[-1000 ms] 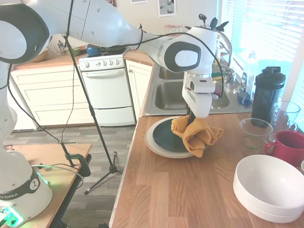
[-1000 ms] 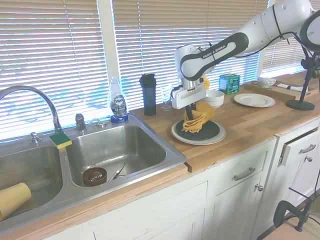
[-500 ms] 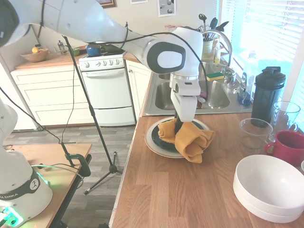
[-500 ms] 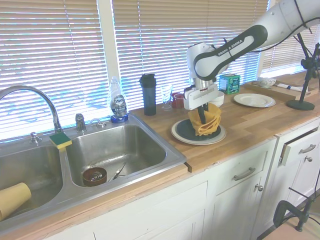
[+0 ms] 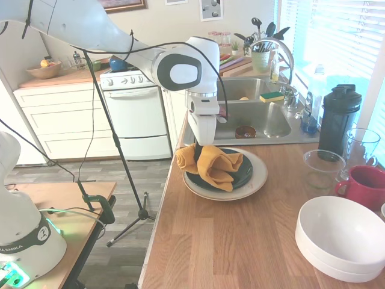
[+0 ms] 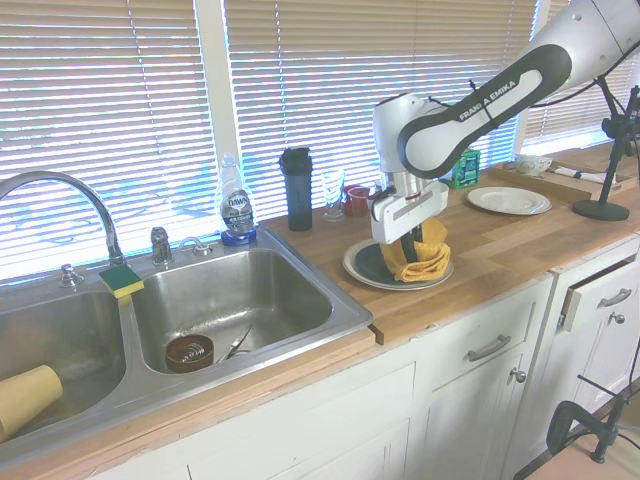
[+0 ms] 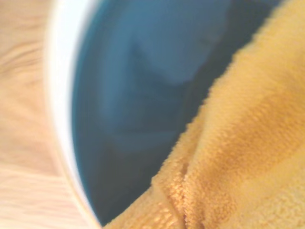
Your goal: Wipe the blue plate in clockwise motion
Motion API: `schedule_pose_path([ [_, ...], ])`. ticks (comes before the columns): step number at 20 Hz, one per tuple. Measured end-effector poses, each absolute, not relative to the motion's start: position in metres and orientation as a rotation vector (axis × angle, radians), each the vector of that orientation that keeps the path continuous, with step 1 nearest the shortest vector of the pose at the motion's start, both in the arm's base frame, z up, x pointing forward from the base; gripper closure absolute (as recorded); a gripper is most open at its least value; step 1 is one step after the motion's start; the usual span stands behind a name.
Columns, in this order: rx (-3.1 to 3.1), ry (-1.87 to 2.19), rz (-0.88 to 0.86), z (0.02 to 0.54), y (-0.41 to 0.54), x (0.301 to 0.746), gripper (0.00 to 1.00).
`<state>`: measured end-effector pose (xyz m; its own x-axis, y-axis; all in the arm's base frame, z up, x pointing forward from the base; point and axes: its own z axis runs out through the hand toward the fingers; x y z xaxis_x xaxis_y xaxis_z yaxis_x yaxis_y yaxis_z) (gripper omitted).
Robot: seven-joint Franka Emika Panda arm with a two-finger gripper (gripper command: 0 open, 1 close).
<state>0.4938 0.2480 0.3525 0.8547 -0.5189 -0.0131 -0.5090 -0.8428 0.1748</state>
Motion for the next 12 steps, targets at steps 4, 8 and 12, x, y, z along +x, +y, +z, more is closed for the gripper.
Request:
schedule_pose_path([
  [4,2.86,-0.783,-0.068,0.351,0.268,0.485,1.0],
  [8,2.859,-0.8,-0.044,0.351,0.276,0.494,1.0],
  [12,2.862,-0.829,-0.04,0.35,0.274,0.511,1.0],
])
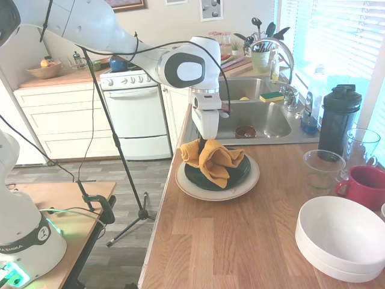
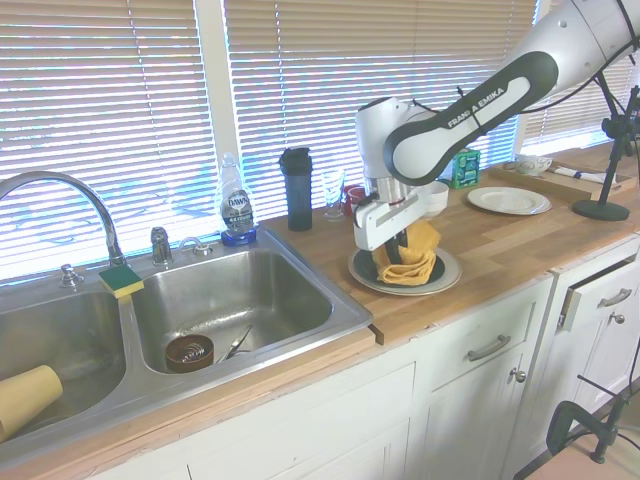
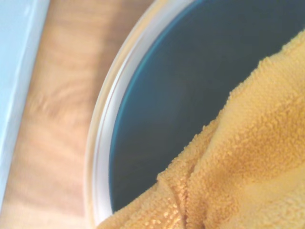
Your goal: Wipe the blue plate in clockwise motion
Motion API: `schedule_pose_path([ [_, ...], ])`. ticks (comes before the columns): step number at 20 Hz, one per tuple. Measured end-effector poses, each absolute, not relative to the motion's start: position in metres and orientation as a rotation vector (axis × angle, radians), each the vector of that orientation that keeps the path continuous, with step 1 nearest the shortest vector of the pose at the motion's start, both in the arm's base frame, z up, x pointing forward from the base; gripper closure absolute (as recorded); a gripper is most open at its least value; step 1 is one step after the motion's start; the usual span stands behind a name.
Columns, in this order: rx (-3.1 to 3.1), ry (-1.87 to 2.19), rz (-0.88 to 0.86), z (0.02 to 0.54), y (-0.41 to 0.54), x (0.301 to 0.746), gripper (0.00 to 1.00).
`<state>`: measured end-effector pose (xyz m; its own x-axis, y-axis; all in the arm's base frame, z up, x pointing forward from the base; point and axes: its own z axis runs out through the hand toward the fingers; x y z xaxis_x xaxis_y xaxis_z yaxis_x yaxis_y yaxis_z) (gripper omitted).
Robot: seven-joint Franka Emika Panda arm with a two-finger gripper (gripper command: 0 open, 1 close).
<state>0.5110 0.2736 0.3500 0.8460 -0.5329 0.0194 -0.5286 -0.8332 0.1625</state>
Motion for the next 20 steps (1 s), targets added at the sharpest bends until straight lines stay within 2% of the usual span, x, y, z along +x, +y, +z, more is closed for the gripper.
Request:
schedule_pose_path([
  [11,2.85,-0.953,0.005,0.356,0.243,0.566,1.0],
  [20,2.84,-1.02,-0.003,0.372,0.217,0.57,1.0],
])
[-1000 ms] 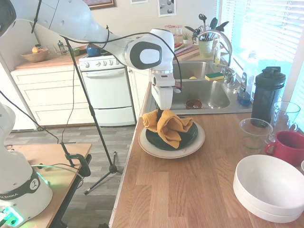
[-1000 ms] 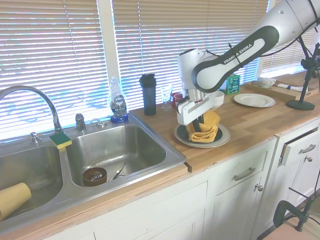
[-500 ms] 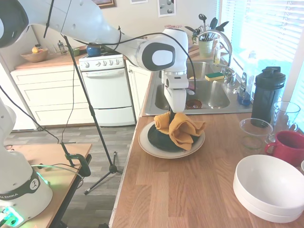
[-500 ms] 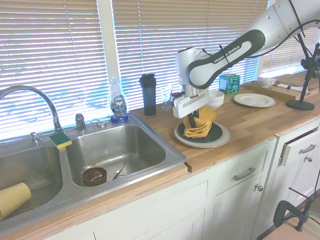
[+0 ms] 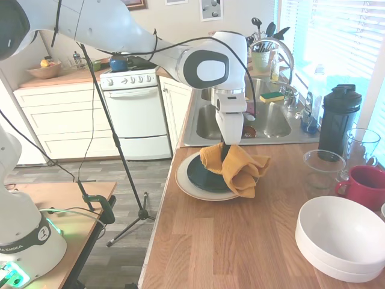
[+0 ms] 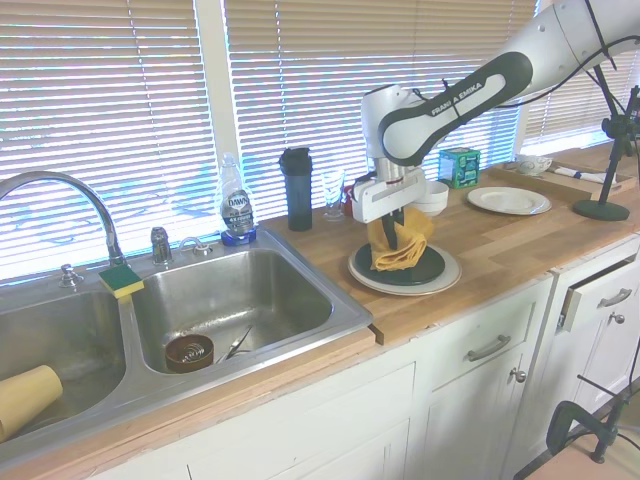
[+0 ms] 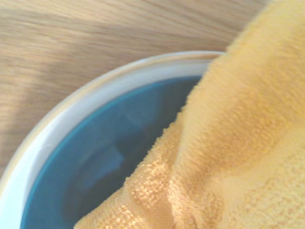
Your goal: Wipe the blue plate in clockwise motion
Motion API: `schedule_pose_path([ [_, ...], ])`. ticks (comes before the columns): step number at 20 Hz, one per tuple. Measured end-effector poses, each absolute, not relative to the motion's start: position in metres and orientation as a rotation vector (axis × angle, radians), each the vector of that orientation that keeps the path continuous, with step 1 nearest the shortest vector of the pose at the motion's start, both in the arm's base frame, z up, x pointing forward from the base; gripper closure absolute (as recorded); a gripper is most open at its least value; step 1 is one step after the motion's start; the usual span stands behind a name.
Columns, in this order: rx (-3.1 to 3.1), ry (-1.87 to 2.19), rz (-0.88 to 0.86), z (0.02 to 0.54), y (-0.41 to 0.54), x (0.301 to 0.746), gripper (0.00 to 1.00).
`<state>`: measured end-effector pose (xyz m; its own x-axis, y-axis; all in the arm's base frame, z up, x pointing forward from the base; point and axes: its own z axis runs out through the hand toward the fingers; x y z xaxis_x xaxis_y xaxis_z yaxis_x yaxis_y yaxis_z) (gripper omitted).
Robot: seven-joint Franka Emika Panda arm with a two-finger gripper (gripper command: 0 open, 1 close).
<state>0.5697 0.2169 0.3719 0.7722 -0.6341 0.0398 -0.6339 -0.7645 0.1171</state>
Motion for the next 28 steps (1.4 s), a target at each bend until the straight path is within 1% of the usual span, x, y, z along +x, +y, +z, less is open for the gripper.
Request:
schedule_pose_path([
  [9,2.874,-1.023,0.019,0.41,0.191,0.538,1.0],
  [15,2.901,-1.027,0.094,0.452,0.183,0.521,1.0],
  [18,2.91,-1.035,0.103,0.475,0.172,0.514,1.0],
  [24,2.924,-1.112,0.071,0.51,0.109,0.511,1.0],
  [28,2.913,-1.15,0.037,0.506,0.056,0.516,1.0],
])
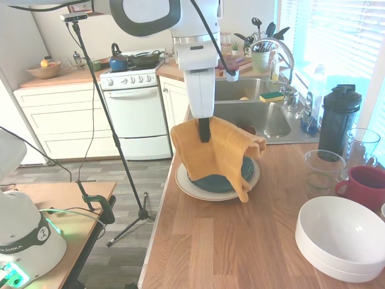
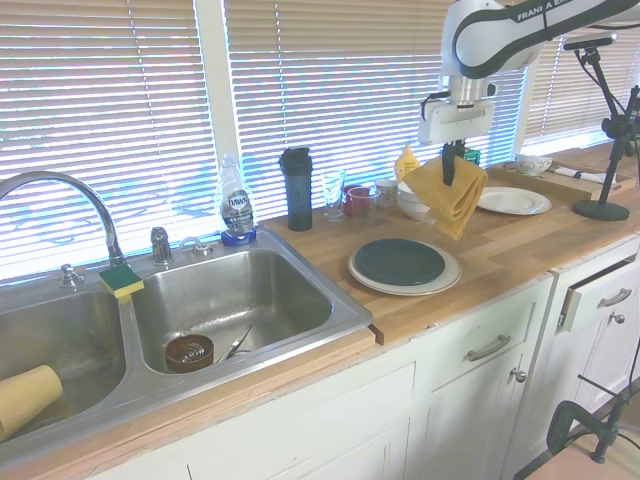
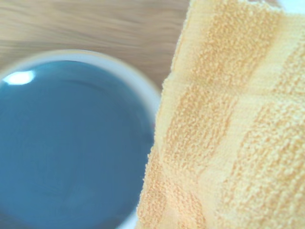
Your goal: Wipe the blue plate in clockwise motion
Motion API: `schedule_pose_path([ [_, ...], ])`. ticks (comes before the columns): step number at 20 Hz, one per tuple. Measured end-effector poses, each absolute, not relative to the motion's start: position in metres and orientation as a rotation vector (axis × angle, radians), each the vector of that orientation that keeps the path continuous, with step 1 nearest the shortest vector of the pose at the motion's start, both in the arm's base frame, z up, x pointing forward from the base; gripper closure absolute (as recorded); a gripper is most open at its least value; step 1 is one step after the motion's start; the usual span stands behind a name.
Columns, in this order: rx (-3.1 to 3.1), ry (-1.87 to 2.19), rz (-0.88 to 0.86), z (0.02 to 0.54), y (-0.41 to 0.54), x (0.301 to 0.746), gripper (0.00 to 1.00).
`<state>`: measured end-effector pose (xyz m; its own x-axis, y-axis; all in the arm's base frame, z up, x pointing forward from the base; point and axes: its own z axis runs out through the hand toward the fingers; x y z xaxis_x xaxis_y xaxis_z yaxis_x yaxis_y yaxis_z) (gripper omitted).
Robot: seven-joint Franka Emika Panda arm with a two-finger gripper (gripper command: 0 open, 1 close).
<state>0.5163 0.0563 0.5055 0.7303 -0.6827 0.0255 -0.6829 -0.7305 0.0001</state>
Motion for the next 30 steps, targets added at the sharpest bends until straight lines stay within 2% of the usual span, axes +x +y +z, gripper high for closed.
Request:
schedule_pose_path([
  [5,2.893,-1.19,-0.079,0.466,0.007,0.525,1.0],
  [13,2.87,-1.188,-0.267,0.391,-0.021,0.531,1.0],
  [22,2.849,-1.185,-0.336,0.349,-0.034,0.52,1.0],
  [23,2.851,-1.182,-0.338,0.348,-0.037,0.519,0.0],
  [30,2.841,-1.19,-0.315,0.345,-0.053,0.512,0.0],
])
